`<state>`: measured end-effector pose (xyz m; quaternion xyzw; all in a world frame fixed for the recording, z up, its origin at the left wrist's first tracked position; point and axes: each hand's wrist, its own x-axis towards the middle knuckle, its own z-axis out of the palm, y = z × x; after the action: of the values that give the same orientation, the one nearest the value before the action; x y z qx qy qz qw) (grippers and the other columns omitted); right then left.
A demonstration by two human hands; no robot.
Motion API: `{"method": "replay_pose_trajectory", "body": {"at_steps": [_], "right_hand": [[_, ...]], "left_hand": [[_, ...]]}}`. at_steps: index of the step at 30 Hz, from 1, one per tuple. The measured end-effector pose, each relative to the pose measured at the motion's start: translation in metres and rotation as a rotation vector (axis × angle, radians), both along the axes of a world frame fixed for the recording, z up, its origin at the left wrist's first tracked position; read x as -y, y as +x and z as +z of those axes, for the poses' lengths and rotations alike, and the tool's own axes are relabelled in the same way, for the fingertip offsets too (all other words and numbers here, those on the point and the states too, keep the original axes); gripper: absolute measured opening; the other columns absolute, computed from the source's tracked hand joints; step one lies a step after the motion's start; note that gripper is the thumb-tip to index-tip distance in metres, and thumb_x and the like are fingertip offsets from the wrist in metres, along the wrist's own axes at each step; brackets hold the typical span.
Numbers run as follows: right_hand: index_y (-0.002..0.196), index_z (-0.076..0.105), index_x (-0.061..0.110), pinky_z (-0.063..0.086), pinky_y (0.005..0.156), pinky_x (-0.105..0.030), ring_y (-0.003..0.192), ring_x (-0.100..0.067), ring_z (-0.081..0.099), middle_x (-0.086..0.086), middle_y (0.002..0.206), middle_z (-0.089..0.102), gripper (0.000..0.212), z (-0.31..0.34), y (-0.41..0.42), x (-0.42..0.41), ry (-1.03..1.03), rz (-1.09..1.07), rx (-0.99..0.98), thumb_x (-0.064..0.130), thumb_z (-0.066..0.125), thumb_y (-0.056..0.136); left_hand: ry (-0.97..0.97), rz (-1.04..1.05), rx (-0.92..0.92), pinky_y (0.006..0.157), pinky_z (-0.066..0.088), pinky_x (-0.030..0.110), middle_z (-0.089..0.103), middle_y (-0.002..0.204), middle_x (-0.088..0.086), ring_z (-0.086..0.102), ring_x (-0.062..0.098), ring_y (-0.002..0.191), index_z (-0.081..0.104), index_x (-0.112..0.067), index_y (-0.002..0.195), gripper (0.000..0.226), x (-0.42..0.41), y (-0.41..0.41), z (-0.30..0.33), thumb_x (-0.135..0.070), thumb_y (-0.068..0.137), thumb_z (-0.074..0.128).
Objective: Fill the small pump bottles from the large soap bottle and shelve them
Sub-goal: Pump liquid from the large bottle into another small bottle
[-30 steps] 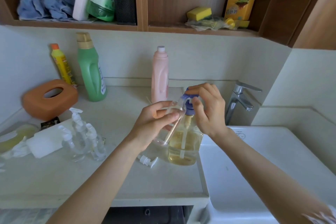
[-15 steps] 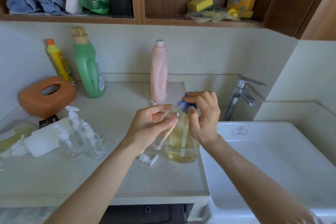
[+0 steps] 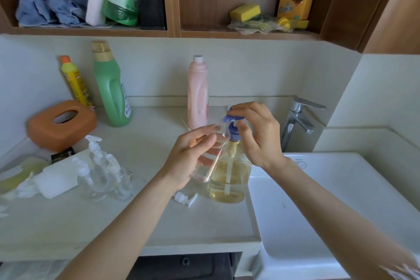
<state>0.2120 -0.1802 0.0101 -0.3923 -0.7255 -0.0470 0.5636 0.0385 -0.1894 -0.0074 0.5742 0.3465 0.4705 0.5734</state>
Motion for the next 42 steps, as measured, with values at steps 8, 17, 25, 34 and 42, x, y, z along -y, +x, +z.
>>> {"method": "replay_pose_trajectory", "body": {"at_steps": [8,17,25,34,42], "right_hand": [[0.088,0.064,-0.004,0.038,0.087,-0.02,0.093,-0.032,0.056,-0.01,0.098,0.063,0.035,-0.03,-0.013,-0.007,0.085,-0.007,-0.108,0.023,0.042,0.087],[0.082,0.067,0.001,0.035,0.084,-0.018,0.085,-0.029,0.055,-0.009,0.089,0.065,0.037,-0.033,-0.012,-0.007,0.061,-0.021,-0.12,0.017,0.033,0.083],[0.092,0.068,0.003,0.039,0.087,-0.029,0.096,-0.018,0.054,-0.005,0.099,0.064,0.04,-0.017,-0.009,-0.006,0.041,0.047,-0.175,0.018,0.031,0.09],[0.094,0.067,0.003,0.039,0.089,-0.02,0.103,-0.028,0.056,0.0,0.106,0.058,0.029,-0.019,-0.018,0.0,0.017,0.005,-0.192,0.005,0.04,0.083],[0.097,0.067,0.002,0.035,0.088,-0.008,0.104,-0.029,0.056,0.001,0.109,0.058,0.026,-0.018,-0.017,0.003,0.016,0.004,-0.145,0.002,0.044,0.085]], "left_hand": [[-0.044,0.018,0.034,0.048,0.052,0.029,0.074,0.08,0.006,0.064,0.021,0.054,0.077,-0.027,0.088,0.026,0.001,0.015,-0.005,-0.038,0.083,0.054],[-0.031,0.003,-0.078,0.054,0.052,0.027,0.075,0.085,0.002,0.065,0.017,0.058,0.072,-0.019,0.093,0.021,-0.002,0.012,-0.009,-0.028,0.076,0.065],[0.132,0.087,-0.171,0.088,0.054,0.031,0.072,0.102,0.006,0.069,0.018,0.094,0.066,-0.011,0.104,0.038,-0.003,-0.017,0.009,-0.019,0.069,0.077],[0.238,-0.03,-0.119,0.081,0.053,0.021,0.075,0.098,-0.004,0.069,0.01,0.097,0.064,-0.019,0.109,0.039,-0.008,-0.055,0.047,-0.016,0.071,0.072],[0.347,-0.094,-0.219,0.083,0.05,0.017,0.075,0.098,-0.007,0.07,0.011,0.096,0.06,-0.019,0.115,0.048,0.0,-0.05,0.069,-0.021,0.07,0.073]]}}
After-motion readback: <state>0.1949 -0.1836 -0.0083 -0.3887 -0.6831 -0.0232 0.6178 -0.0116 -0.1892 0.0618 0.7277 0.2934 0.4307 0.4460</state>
